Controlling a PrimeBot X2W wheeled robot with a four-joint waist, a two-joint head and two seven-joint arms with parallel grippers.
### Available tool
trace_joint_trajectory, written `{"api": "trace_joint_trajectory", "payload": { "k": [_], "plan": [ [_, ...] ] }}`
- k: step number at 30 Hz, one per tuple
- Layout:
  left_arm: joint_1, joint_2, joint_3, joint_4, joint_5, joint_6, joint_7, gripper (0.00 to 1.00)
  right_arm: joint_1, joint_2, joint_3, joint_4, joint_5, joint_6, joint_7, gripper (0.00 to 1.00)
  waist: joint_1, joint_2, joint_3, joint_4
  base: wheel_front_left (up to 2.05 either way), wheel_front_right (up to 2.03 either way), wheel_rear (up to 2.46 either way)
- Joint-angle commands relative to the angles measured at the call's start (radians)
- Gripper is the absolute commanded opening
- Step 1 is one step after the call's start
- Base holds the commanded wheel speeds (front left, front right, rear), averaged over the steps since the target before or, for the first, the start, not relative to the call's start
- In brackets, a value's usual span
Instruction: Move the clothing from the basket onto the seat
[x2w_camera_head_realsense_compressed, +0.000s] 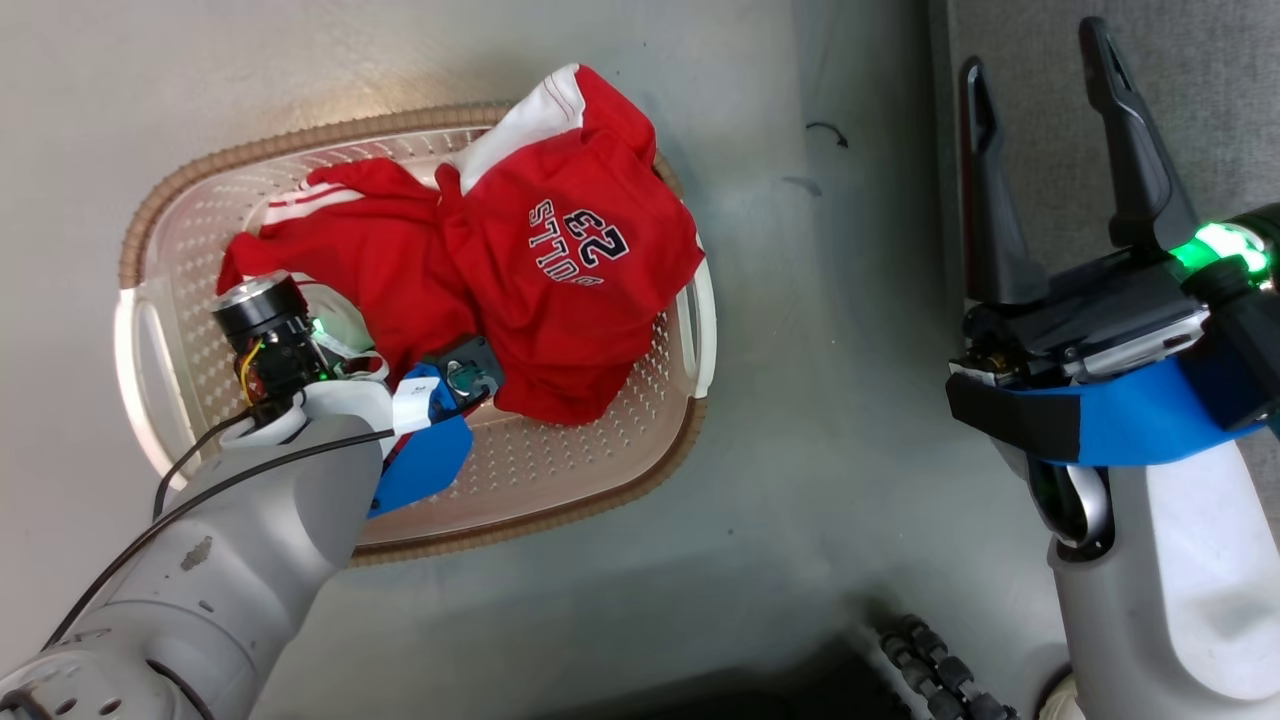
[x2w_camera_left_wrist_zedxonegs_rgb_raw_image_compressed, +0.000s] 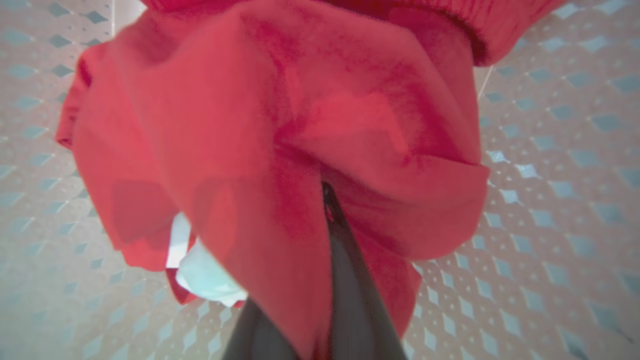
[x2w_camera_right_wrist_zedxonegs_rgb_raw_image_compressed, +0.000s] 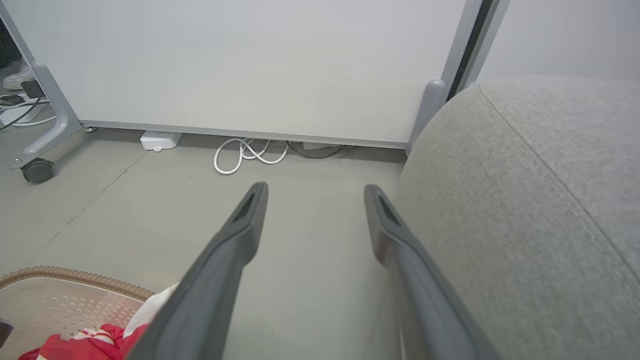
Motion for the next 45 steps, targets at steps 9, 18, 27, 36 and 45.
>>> {"api": "trace_joint_trajectory", "payload": {
  "k": [9,18,27,36,45],
  "plan": [
    [0.008,-0.034,-0.003,-0.006,-0.049,-0.001,-0.083,0.00,-0.009,-0.004,-0.001,0.020,0.001,0.000,-0.003,1.00,-0.0001,0.0001,-0.082,0.018,0.00,0.00,0.00],
    [0.060,-0.003,-0.001,-0.048,-0.144,-0.001,-0.224,0.00,0.022,-0.004,0.000,0.051,-0.006,0.000,-0.003,1.00,-0.0001,0.0001,-0.193,0.057,0.00,0.00,0.00],
    [0.101,-0.019,0.004,-0.067,-0.252,-0.001,-0.315,0.00,0.049,-0.004,-0.005,0.088,-0.018,0.000,-0.003,1.00,-0.0001,0.0001,-0.309,0.107,0.00,0.00,0.00],
    [0.144,-0.047,0.025,-0.072,-0.353,-0.001,-0.393,0.00,0.095,-0.004,-0.018,0.122,-0.022,0.000,-0.003,1.00,-0.0001,0.0001,-0.428,0.140,0.00,0.00,0.00],
    [0.186,-0.061,0.101,-0.153,-0.446,-0.001,-0.426,0.00,0.163,-0.004,-0.029,0.152,-0.019,0.000,-0.003,1.00,-0.0001,0.0001,-0.549,0.167,0.00,0.00,0.00]
  ]
}}
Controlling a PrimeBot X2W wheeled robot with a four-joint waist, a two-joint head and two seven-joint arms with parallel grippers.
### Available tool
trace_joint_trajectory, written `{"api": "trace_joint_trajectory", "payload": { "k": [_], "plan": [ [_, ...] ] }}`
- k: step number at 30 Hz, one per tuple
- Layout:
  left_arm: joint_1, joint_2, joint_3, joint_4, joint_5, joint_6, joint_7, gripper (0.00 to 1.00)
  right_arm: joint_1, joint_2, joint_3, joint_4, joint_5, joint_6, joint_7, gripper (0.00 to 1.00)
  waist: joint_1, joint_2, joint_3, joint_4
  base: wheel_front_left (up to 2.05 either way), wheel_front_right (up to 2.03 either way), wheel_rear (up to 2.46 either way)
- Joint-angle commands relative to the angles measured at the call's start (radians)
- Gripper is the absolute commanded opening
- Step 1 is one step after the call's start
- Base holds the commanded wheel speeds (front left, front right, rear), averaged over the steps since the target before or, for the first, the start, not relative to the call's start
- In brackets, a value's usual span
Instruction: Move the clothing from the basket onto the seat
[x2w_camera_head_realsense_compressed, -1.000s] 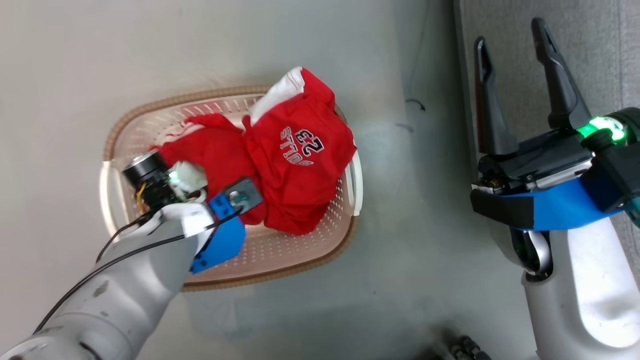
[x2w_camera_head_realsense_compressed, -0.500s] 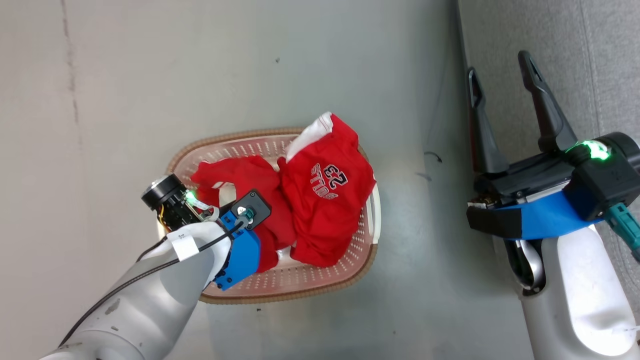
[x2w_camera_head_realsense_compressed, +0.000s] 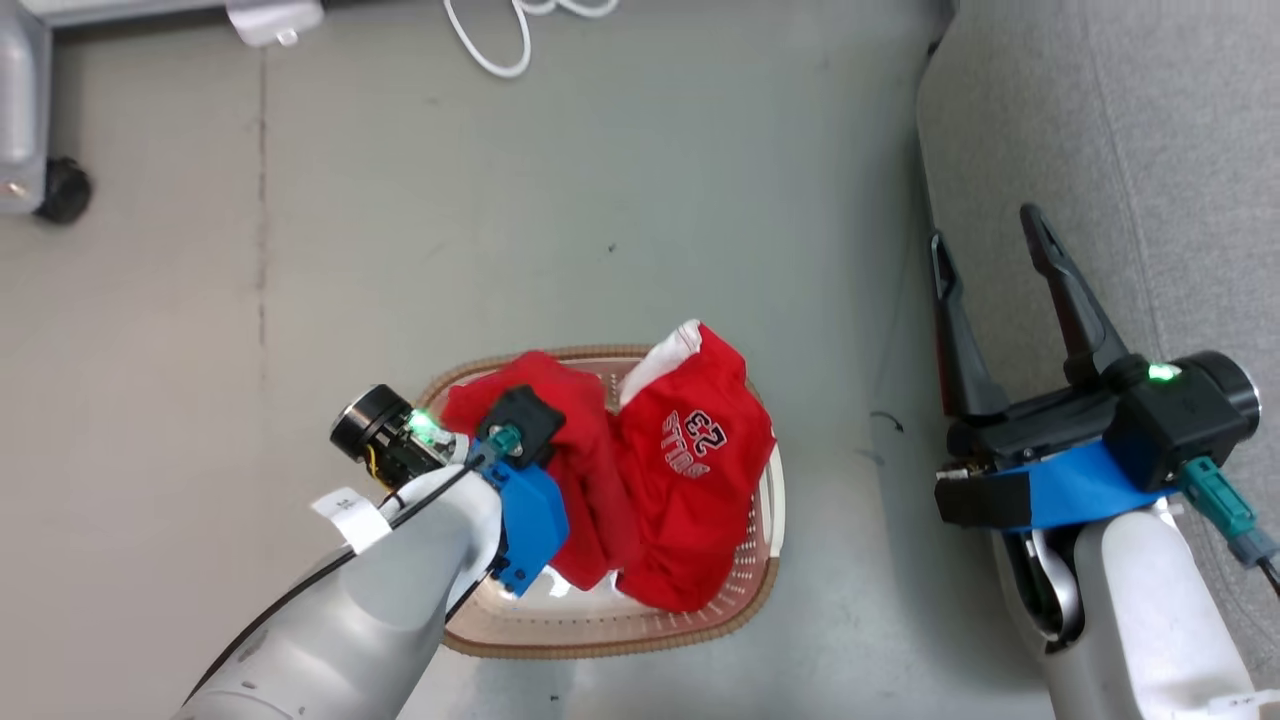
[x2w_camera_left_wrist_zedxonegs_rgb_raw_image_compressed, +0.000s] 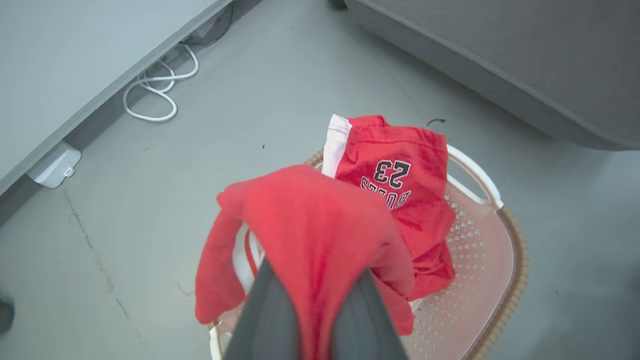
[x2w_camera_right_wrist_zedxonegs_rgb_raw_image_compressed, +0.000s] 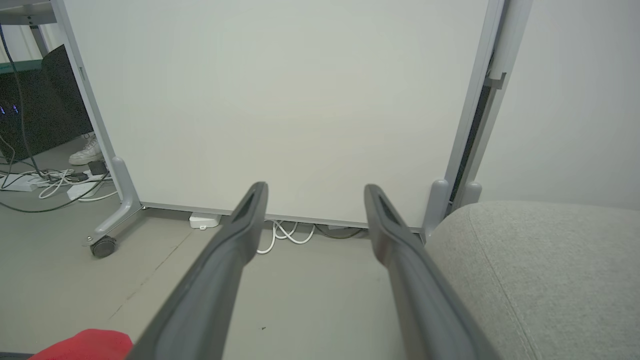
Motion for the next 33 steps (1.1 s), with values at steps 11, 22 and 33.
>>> {"api": "trace_joint_trajectory", "payload": {
  "k": [11,22,33],
  "plan": [
    [0.111,0.069,0.228,-0.261,-0.003,0.026,-0.007,0.00,0.096,-0.004,-0.012,0.031,0.006,0.000,-0.003,1.00,0.0002,0.0000,-0.186,0.027,0.00,0.00,0.00],
    [0.164,0.083,0.374,-0.414,0.046,0.033,-0.007,0.00,0.157,-0.004,-0.018,0.045,0.013,0.000,-0.003,1.00,0.0002,0.0000,-0.283,0.040,0.00,0.00,0.00],
    [0.137,0.067,0.459,-0.560,0.096,0.018,-0.008,0.00,0.196,-0.004,-0.011,0.051,0.026,0.000,-0.003,1.00,0.0002,0.0000,-0.356,0.046,0.00,0.00,0.00]
  ]
}}
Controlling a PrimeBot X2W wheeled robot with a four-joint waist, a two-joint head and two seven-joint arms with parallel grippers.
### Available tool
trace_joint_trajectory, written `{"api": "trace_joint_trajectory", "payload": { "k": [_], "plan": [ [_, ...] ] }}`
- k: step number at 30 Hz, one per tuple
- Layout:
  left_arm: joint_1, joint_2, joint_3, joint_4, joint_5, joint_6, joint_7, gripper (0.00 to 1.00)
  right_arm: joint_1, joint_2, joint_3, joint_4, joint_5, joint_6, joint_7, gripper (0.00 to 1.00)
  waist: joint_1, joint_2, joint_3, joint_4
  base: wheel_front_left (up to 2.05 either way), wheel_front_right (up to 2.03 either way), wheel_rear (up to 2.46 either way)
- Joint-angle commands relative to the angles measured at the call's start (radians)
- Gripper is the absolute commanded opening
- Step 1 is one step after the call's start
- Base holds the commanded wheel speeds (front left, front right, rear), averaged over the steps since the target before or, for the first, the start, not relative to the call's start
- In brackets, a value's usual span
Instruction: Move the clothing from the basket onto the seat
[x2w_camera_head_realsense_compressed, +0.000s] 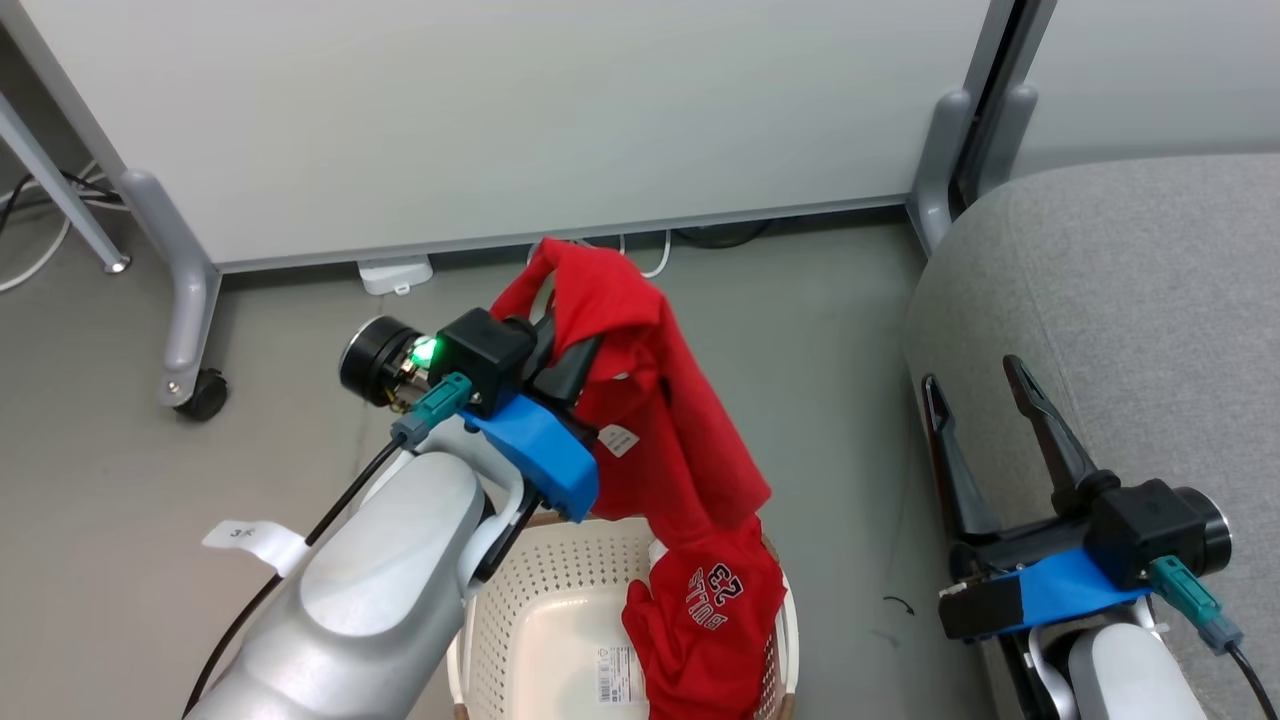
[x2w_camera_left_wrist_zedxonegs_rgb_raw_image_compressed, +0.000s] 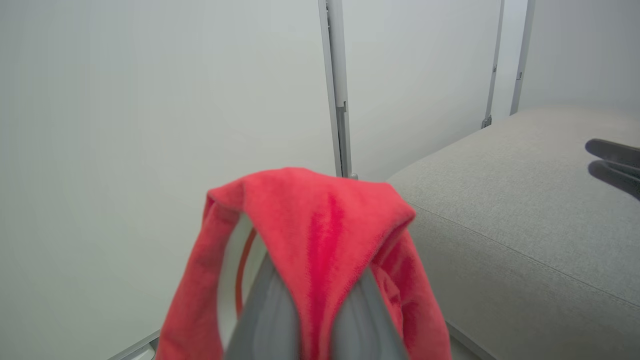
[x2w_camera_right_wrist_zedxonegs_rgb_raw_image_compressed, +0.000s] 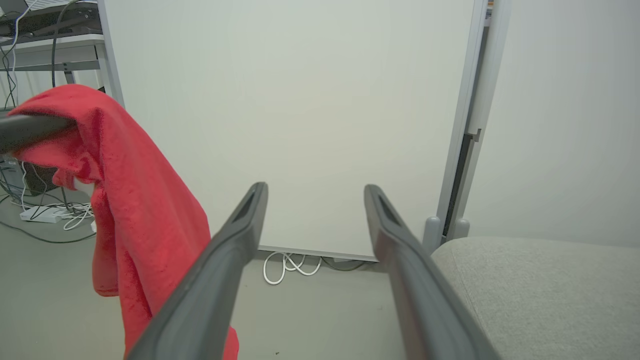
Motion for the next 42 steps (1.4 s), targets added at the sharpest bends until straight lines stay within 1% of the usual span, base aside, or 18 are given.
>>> {"api": "trace_joint_trajectory", "payload": {
  "k": [1,7,15,22,28,34,38,42],
  "plan": [
    [-0.015,0.000,0.006,-0.018,0.007,-0.006,-0.005,0.00,0.016,-0.004,0.001,0.002,0.005,0.000,-0.003,1.00,0.0001,-0.0001,-0.011,0.001,0.00,0.00,0.00],
    [-0.034,-0.011,-0.003,-0.088,-0.007,-0.016,-0.004,0.00,0.035,-0.004,-0.003,0.003,0.009,0.000,-0.003,1.00,0.0001,-0.0001,-0.035,0.007,0.00,0.00,0.00],
    [-0.069,-0.019,-0.020,-0.166,-0.034,-0.018,0.036,0.00,0.056,-0.004,-0.005,-0.005,0.015,0.000,-0.003,1.00,0.0001,-0.0001,-0.043,0.016,0.00,0.00,0.00],
    [-0.073,-0.011,-0.026,-0.200,-0.033,-0.007,0.050,0.00,0.030,-0.004,0.023,-0.054,0.008,0.000,-0.003,1.00,0.0001,-0.0001,-0.037,0.014,0.00,0.00,0.00],
    [-0.070,-0.002,-0.031,-0.204,-0.028,-0.004,0.048,0.00,-0.019,-0.004,0.097,-0.106,-0.028,0.000,-0.003,1.00,0.0001,-0.0001,-0.030,0.015,0.00,0.00,0.00],
    [-0.082,-0.008,-0.037,-0.207,-0.026,-0.001,0.045,0.00,-0.090,-0.004,0.187,-0.104,-0.043,0.000,-0.003,1.00,0.0001,-0.0001,-0.019,0.025,0.00,0.00,0.00],
    [-0.089,-0.011,-0.043,-0.210,-0.023,0.000,0.040,0.00,-0.140,-0.004,0.232,-0.068,-0.056,0.000,-0.003,1.00,0.0001,-0.0001,-0.009,0.034,0.00,0.00,0.00],
    [-0.101,-0.014,-0.049,-0.211,-0.022,-0.002,0.036,0.00,-0.187,-0.004,0.262,0.010,-0.084,0.000,-0.003,1.00,0.0001,-0.0001,0.001,0.045,0.00,0.00,0.00]
  ]
}}
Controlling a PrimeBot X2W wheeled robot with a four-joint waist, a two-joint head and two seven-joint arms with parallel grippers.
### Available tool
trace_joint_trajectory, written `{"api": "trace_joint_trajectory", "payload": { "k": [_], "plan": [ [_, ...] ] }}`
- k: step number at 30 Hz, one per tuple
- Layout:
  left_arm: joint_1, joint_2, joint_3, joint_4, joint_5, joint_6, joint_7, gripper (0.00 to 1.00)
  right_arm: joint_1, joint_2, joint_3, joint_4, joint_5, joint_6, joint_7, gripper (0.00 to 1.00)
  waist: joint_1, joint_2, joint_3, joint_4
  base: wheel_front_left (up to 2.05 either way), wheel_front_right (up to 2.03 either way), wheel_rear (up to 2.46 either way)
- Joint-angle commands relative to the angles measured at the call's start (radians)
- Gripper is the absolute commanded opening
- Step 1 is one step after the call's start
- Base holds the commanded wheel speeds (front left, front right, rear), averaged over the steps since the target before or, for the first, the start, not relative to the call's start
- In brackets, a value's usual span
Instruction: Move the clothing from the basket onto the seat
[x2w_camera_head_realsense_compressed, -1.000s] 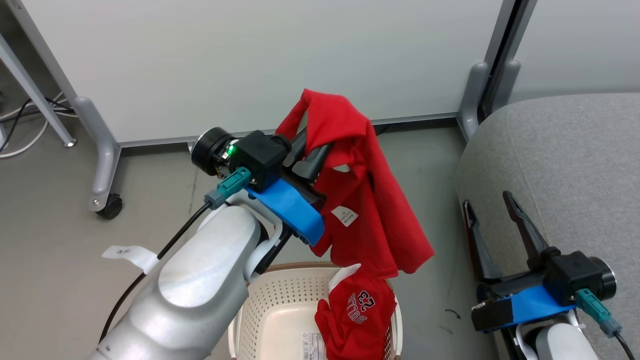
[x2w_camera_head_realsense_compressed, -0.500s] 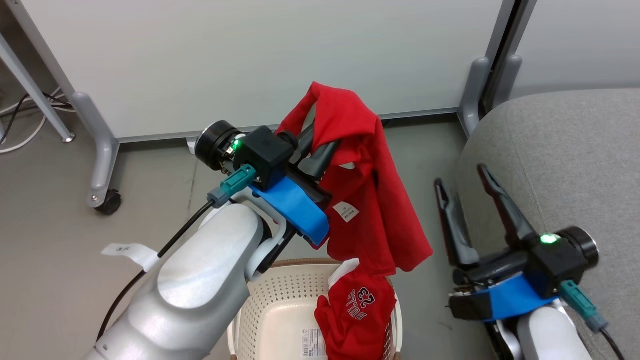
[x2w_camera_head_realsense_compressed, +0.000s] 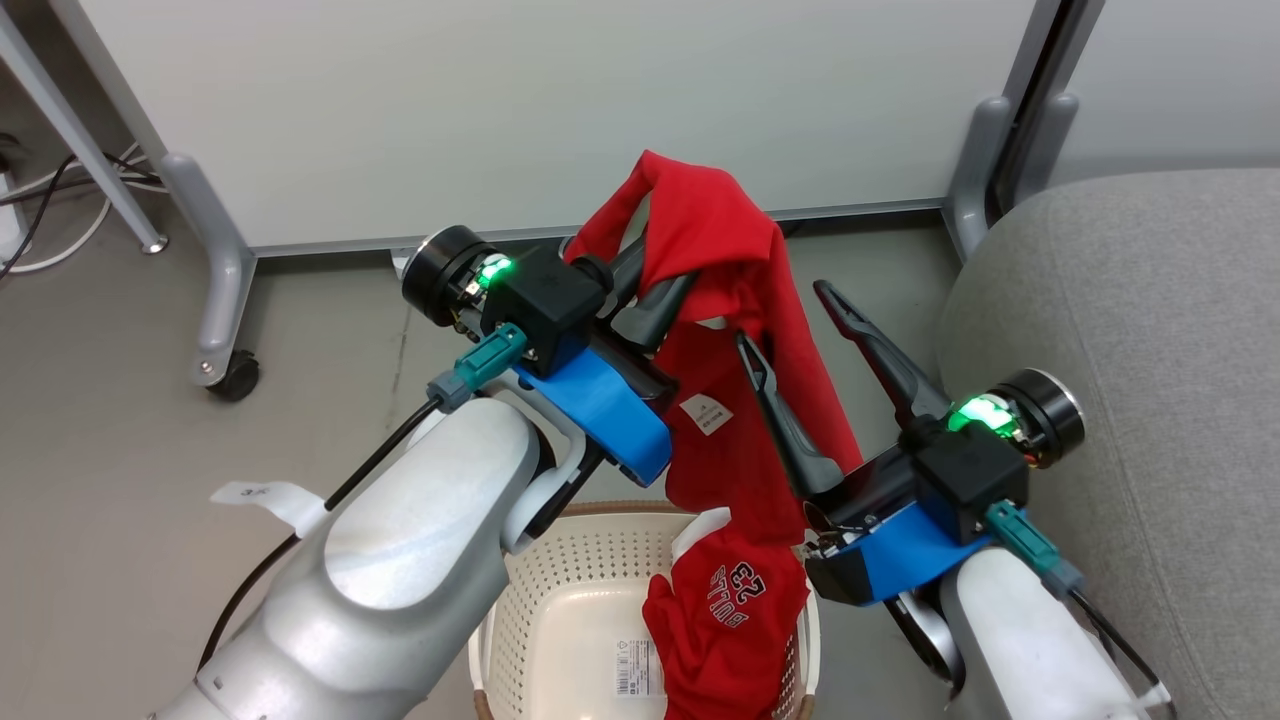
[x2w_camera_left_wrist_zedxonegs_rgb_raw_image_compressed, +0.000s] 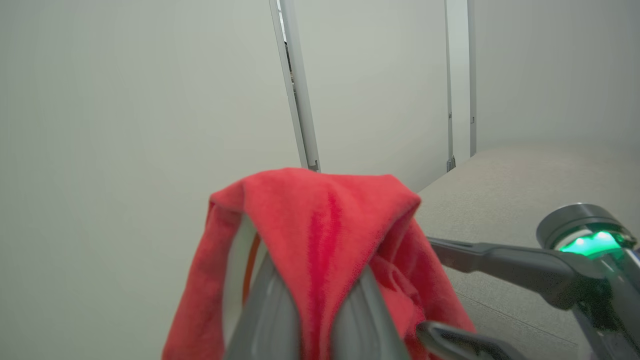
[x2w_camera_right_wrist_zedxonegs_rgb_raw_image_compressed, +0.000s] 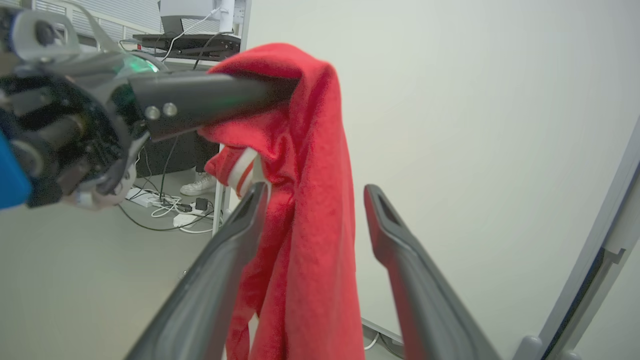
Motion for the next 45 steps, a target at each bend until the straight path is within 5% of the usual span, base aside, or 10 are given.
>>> {"api": "trace_joint_trajectory", "payload": {
  "k": [1,13,14,15,16,35,36,38,45],
  "plan": [
    [-0.019,-0.003,-0.002,-0.004,0.005,0.004,-0.005,0.00,-0.027,-0.004,0.005,0.036,-0.014,0.000,-0.003,1.00,0.0000,-0.0001,0.006,0.007,0.00,0.00,0.00],
    [-0.036,-0.021,-0.029,-0.008,0.006,0.000,-0.012,0.00,-0.138,-0.004,0.008,0.275,0.011,0.000,-0.003,1.00,0.0000,-0.0001,0.026,0.027,0.00,0.00,0.00],
    [-0.036,-0.022,-0.032,-0.008,0.006,0.000,-0.012,0.00,-0.142,-0.004,0.011,0.288,0.024,0.000,-0.003,0.90,0.0000,-0.0001,0.027,0.028,0.00,0.00,0.00],
    [-0.036,-0.022,-0.035,-0.008,0.005,-0.001,-0.013,0.00,-0.148,-0.004,0.015,0.296,0.030,0.000,-0.003,0.25,0.0000,-0.0001,0.028,0.028,0.00,0.00,0.00],
    [-0.036,-0.023,-0.038,-0.007,0.005,-0.001,-0.012,0.00,-0.152,-0.004,0.021,0.307,0.040,0.000,-0.003,0.00,0.0000,-0.0001,0.028,0.028,0.00,0.00,0.00],
    [-0.034,-0.018,-0.049,0.013,0.002,0.010,-0.020,0.00,-0.154,-0.004,0.027,0.302,0.074,0.000,-0.003,0.00,0.0000,-0.0001,0.027,0.023,0.00,0.00,0.00],
    [-0.033,-0.018,-0.049,0.013,0.004,0.012,-0.022,0.03,-0.154,-0.004,0.026,0.302,0.076,0.000,-0.003,0.00,0.0000,-0.0001,0.027,0.023,0.00,0.00,0.00],
    [-0.028,-0.020,-0.053,0.016,0.005,0.017,-0.020,1.00,-0.155,-0.004,0.022,0.300,0.077,0.000,-0.003,0.00,0.0000,-0.0001,0.027,0.023,0.00,0.00,0.00],
    [-0.004,-0.017,-0.072,0.013,0.013,0.028,-0.022,1.00,-0.152,-0.004,-0.010,0.296,0.088,0.000,-0.003,0.00,0.0000,-0.0001,0.029,0.022,0.00,0.00,0.00]
  ]
}}
